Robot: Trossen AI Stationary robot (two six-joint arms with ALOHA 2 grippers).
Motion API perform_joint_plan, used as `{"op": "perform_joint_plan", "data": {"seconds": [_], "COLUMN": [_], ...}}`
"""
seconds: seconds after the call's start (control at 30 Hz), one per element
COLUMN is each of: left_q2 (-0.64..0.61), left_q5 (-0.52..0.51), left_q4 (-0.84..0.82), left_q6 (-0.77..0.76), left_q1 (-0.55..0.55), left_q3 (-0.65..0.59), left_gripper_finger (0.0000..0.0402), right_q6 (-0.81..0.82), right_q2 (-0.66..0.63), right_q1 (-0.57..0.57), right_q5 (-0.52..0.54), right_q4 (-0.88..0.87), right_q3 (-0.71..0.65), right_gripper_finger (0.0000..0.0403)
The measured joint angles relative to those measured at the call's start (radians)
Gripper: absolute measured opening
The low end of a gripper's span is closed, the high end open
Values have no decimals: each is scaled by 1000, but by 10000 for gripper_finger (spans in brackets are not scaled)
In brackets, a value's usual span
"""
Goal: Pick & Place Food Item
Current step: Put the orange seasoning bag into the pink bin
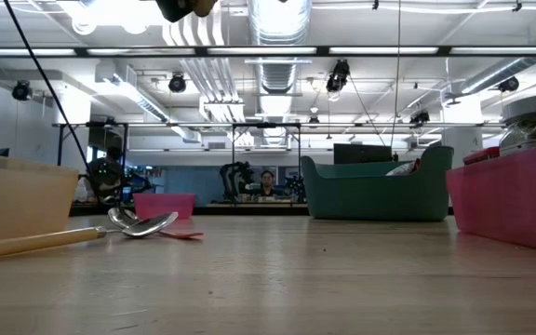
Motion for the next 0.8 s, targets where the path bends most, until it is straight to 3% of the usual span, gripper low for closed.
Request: {"op": "perform_joint_plan", "data": {"seconds": [0.2, 0.37, 0.53, 0.8], "left_q2": [0, 0, -5, -69], "left_q5": [0, -3, -7, -15], "left_q4": [-12, -37, -97, -180], "left_q6": [6, -12, -70, -94], "left_q1": [1, 2, 18, 26], "left_q3": [0, 0, 4, 3], "left_gripper_finger": [246, 310, 338, 341], "right_q6": [-1, 23, 73, 256], "right_q2": [-2, -18, -48, -107], "right_q1": [-1, -1, 2, 41], "right_q5": [2, 3, 19, 185], "right_q4": [6, -2, -57, -318], "right_q3": [0, 0, 0, 0], "right_gripper_finger": [8, 8, 8, 8]}}
